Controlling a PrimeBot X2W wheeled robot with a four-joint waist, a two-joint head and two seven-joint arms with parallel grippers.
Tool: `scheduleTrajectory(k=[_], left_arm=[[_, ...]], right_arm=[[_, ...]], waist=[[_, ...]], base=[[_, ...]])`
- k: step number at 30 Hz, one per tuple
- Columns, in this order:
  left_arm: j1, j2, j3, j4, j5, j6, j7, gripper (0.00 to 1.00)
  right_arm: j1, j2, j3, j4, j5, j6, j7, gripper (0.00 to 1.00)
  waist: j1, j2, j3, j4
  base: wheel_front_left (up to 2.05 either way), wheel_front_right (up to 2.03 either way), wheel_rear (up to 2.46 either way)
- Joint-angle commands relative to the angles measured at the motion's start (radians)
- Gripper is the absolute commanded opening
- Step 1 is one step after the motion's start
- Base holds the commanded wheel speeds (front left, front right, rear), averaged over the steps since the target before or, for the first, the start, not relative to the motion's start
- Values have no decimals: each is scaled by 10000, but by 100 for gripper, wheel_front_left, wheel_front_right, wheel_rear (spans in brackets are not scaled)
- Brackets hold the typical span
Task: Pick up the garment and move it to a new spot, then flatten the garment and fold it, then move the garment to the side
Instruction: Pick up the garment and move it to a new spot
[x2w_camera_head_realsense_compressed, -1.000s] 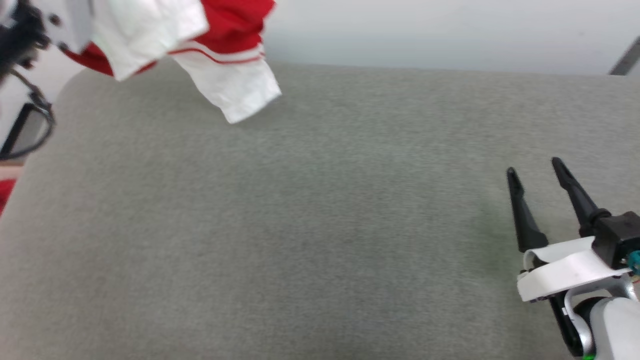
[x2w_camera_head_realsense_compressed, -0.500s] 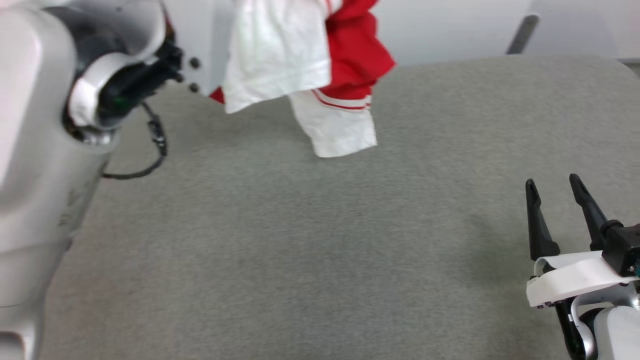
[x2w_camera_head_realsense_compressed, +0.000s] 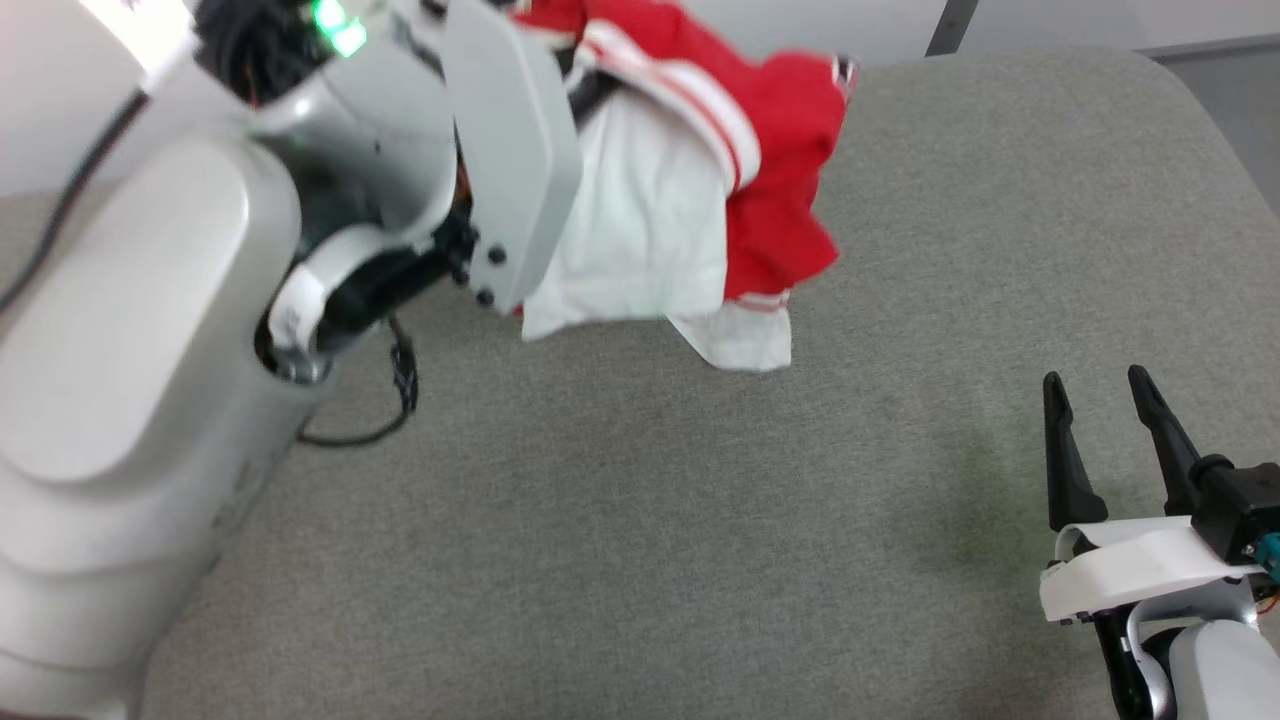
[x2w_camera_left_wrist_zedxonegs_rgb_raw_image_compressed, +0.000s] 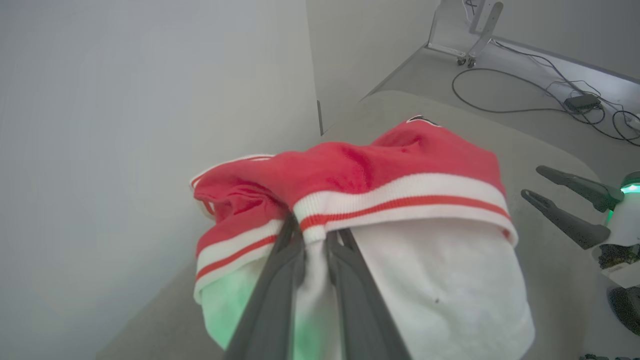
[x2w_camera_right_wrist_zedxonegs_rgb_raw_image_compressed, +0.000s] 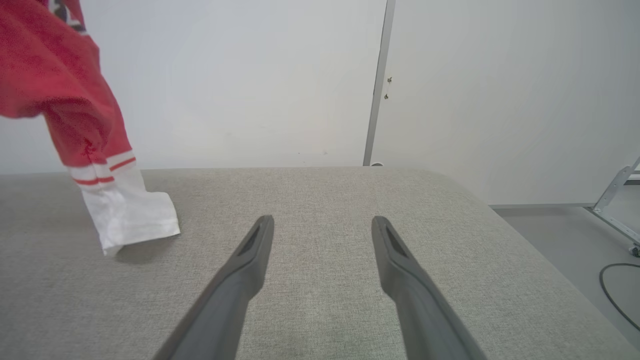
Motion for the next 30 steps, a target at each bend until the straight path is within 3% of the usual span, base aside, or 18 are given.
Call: scheduleTrajectory(k=[1, 14, 21, 30], left_arm=[[388, 140, -48, -174, -97, 105, 72, 0], [2697, 965, -571, -1030, -208, 683, 340, 0], [3717, 1289, -947, -704, -143, 604, 176, 0], [4538, 1079, -1329, 668, -168, 420, -397, 0]], right_arm=[[-61, 54, -10, 63, 74, 1, -87, 100], [-162, 127, 28, 303, 111, 1, -200, 100], [-333, 149, 271, 459, 194, -1, -246, 100], [-569, 35, 577, 599, 379, 1, -266, 100]], waist=[[0, 0, 94, 32], [0, 0, 336, 445], [0, 0, 499, 588], [0, 0, 669, 704]], base=[[0, 0, 0], [0, 0, 0], [0, 0, 0], [0, 0, 0]])
